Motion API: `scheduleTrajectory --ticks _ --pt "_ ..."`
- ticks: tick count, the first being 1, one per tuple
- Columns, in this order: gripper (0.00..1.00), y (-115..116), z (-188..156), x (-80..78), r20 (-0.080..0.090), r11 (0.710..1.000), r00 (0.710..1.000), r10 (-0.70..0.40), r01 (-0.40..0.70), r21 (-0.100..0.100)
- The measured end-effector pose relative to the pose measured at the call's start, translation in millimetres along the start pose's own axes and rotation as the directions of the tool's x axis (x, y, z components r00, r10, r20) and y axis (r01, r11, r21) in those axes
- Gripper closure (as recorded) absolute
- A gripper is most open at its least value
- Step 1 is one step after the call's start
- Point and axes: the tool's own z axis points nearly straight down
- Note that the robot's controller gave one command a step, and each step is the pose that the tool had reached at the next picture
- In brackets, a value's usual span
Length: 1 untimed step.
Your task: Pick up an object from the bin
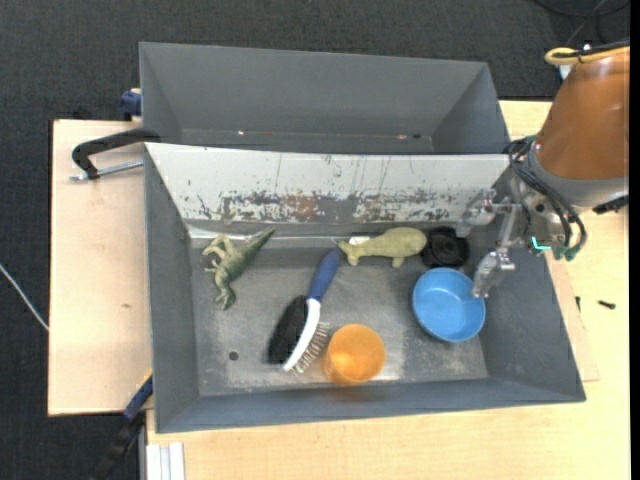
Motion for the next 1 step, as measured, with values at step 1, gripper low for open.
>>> scheduleTrajectory --ticks 1 --pt "0.00 32.0 113.3 -13.3 0.011 0.995 0.994 -0.105 0.105 -0.001"
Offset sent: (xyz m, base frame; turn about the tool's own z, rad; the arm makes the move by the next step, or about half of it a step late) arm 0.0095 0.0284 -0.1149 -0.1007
